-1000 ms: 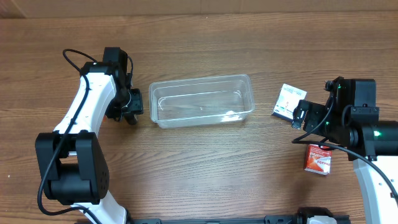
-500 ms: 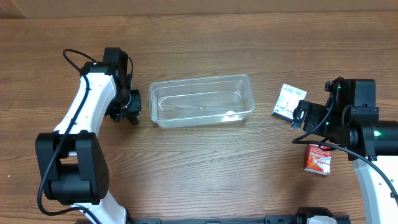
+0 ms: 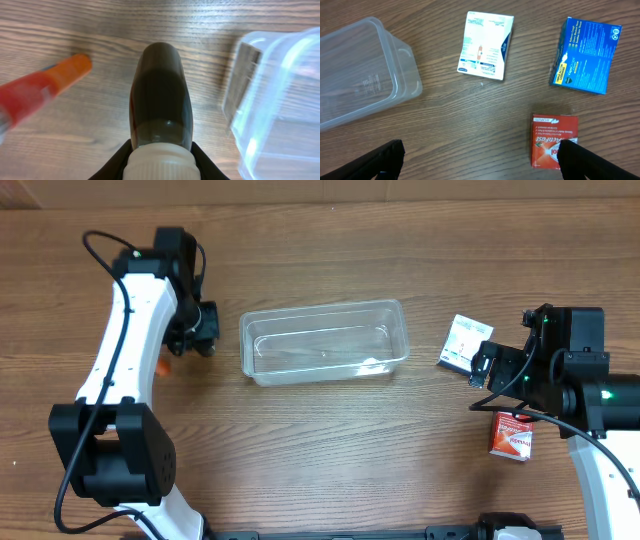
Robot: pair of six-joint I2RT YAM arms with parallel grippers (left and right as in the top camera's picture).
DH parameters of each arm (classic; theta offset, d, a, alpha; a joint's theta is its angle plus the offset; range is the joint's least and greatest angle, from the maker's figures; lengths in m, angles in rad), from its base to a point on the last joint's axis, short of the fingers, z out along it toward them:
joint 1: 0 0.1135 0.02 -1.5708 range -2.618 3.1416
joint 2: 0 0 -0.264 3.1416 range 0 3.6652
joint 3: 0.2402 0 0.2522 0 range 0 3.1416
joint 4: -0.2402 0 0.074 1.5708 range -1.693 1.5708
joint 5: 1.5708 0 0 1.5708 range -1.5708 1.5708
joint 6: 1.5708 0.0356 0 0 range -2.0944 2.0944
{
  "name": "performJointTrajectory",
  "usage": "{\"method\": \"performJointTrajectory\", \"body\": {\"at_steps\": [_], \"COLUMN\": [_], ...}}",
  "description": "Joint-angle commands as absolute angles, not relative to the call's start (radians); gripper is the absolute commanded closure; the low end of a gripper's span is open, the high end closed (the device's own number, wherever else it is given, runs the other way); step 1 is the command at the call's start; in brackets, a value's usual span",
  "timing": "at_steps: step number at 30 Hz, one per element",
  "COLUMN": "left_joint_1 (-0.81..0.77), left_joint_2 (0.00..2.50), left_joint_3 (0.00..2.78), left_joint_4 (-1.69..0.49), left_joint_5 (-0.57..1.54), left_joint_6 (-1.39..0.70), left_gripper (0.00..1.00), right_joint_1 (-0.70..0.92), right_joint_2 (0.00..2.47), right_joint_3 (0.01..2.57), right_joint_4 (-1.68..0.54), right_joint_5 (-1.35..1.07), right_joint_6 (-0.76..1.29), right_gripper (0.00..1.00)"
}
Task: Pack container
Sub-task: 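Carry the black bottle into the container's left end and release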
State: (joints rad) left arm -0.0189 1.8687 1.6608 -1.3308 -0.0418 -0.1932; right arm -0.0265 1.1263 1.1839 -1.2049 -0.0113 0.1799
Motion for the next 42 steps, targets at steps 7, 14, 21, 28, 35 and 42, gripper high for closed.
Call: {"method": "performJointTrajectory", "body": {"at_steps": [7, 14, 21, 28, 35, 42], "left_joint_1": [-0.119, -0.227, -0.288, -0.296, -0.293, -0.292], "left_joint_2": [1.862, 1.864, 1.864, 1.864, 1.867, 1.913], "left_joint_3": [2.012, 2.067, 1.973, 1.774, 1.602, 1.589], "left_joint_4": [-1.496, -1.502, -1.486, -1.374, -1.185, -1.130], "left_joint_5": [0.064, 0.068, 0.068, 0.072, 0.043, -0.006], "left_joint_6": [-0.243, -0.263, -0.268, -0.278, -0.290, -0.308], "left_gripper": [0.96, 0.96, 0.96, 0.96, 0.96, 0.96], "right_joint_1": [-0.031, -0.031, -0.031, -0.031, -0.031, -0.031], "right_joint_2": [1.126, 1.126, 1.126, 1.126, 1.126, 1.126], "right_joint_3": [1.211, 1.211, 1.211, 1.211, 1.211, 1.211], "right_joint_4": [-1.202, -1.203, -1.203, -1.203, -1.203, -1.203], "right_joint_5": [-0.002, -0.002, -0.002, -0.020, -0.020, -0.020], "right_joint_6": [0.184, 0.184, 0.184, 0.183, 0.184, 0.184], "right_gripper": [0.00, 0.00, 0.00, 0.00, 0.00, 0.00]}}
